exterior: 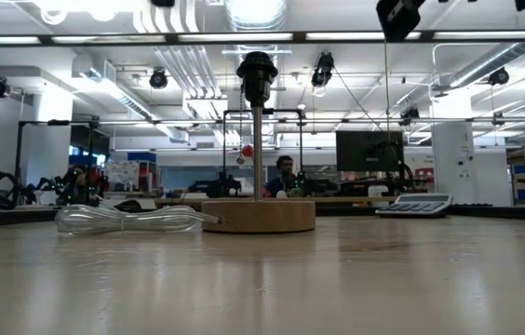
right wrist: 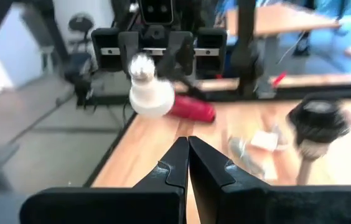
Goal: Screw lightbulb
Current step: Insert the lightbulb into the brown lamp
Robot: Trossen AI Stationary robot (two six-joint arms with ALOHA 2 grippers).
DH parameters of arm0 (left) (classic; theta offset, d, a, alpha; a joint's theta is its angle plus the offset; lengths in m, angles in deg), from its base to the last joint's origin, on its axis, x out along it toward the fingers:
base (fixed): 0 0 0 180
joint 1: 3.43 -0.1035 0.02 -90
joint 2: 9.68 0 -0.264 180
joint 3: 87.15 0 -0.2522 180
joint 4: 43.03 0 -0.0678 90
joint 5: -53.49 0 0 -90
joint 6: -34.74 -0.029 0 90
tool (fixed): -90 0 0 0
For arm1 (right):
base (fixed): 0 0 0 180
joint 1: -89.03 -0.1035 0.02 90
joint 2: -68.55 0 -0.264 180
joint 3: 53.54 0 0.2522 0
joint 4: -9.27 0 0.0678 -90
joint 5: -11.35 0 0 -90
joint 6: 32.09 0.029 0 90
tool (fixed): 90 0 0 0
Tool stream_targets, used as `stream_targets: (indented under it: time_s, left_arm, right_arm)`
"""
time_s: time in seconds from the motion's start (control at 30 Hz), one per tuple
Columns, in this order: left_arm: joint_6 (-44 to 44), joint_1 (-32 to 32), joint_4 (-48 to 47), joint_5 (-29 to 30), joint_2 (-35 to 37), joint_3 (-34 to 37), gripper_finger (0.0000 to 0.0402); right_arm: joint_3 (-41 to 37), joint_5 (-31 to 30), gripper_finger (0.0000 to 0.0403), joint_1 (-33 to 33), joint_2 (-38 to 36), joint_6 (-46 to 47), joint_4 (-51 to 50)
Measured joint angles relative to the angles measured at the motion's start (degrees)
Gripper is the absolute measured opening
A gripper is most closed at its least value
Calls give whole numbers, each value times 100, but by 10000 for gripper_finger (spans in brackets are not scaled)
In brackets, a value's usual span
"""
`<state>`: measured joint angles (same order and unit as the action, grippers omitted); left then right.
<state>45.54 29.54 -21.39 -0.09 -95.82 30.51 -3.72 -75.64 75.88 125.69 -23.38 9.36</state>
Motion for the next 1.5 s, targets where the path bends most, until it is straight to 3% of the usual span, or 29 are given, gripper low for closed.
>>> stream_targets:
  time_s: [0.17,0.3,0.8,1.17,1.5]
  left_arm:
    - [1908,-24,-2894,15,-250,-779,139]
    - [2714,-41,-4124,5,-541,-1202,136]
    - [1756,-254,-4247,-236,-980,-1978,132]
    - [1386,-326,-4537,-307,-1220,-2292,131]
    - [1413,-330,-4438,-336,-1223,-2200,134]
  right_arm:
    - [0,46,8,-22,394,-41,-162]
    - [0,45,9,-21,742,38,-169]
    - [247,-111,22,-228,1803,-234,461]
    - [1306,-149,111,-607,2416,-368,-617]
    - [1929,-155,165,-607,3026,-319,-715]
